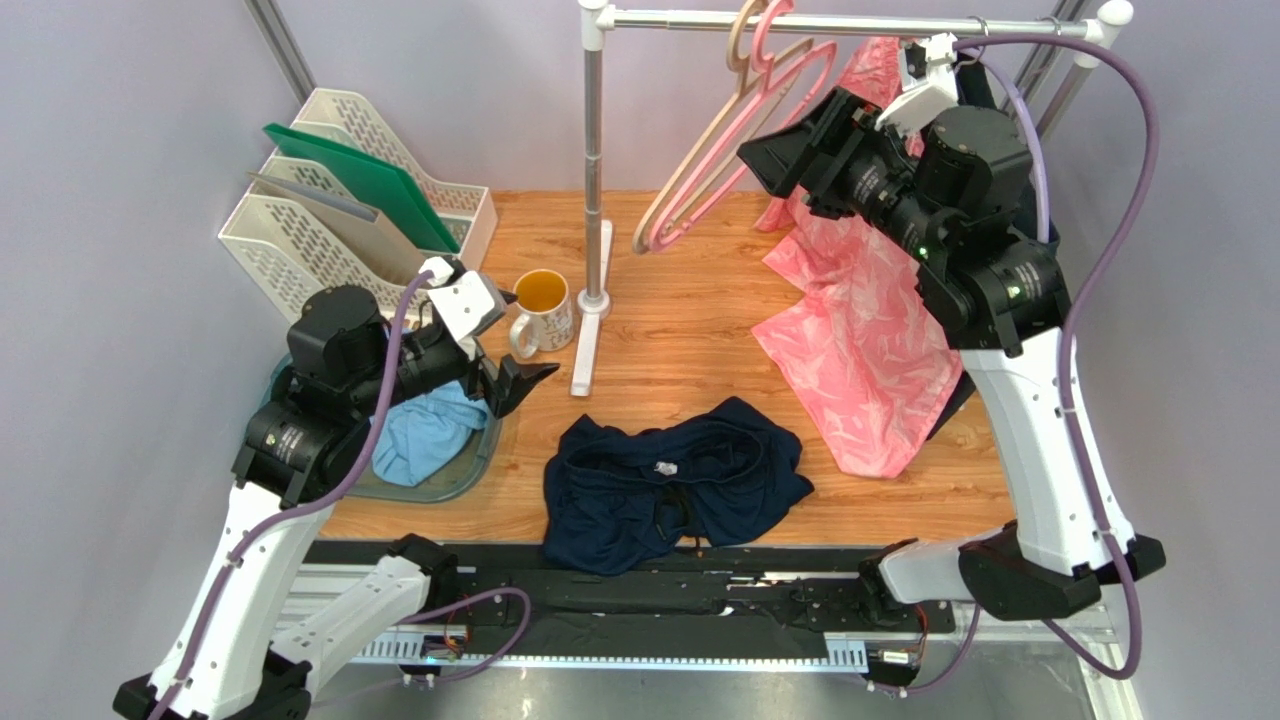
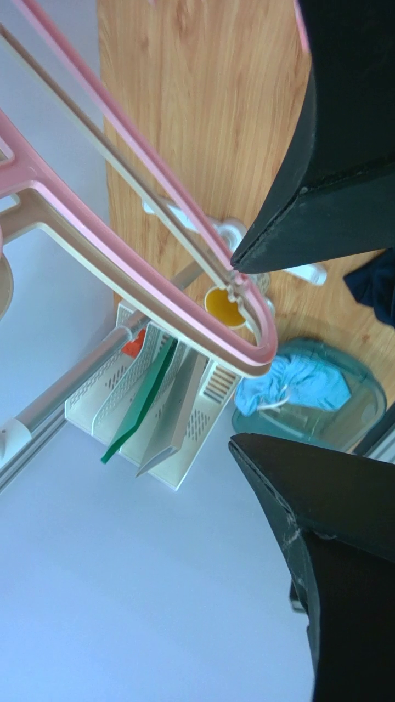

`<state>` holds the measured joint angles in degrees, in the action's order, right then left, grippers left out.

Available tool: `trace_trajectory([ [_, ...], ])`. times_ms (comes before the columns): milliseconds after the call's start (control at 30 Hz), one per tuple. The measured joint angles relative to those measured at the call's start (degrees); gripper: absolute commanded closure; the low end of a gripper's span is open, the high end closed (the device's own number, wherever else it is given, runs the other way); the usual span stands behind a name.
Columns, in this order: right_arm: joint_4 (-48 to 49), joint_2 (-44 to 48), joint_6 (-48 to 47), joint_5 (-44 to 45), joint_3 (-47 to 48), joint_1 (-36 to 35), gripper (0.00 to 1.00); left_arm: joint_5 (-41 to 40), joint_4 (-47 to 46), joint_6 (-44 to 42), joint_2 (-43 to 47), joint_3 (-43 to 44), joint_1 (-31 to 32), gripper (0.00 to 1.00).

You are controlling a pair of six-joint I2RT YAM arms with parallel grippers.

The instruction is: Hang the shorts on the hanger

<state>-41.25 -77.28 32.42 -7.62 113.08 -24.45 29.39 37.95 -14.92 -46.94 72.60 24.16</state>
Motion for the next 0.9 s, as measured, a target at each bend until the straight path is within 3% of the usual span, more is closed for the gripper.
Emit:
trace_trajectory([
  [233, 7.65, -1.81, 9.18, -3.61, -5.60, 1.55, 0.35, 0.20, -0.81, 0.94, 1.29, -0.02, -0.70, 0.01],
  [733, 14.36, -10.43, 15.41, -5.38, -6.21, 2.29, 0.37, 0.31, -1.05, 0.96, 2.21, -1.42, -0.92, 0.01],
  [900, 14.58, -11.13, 16.22, -5.31, -6.71, 2.60, 0.44, 0.31, -0.96, 0.94, 2.73, -1.79, -1.01, 0.01],
])
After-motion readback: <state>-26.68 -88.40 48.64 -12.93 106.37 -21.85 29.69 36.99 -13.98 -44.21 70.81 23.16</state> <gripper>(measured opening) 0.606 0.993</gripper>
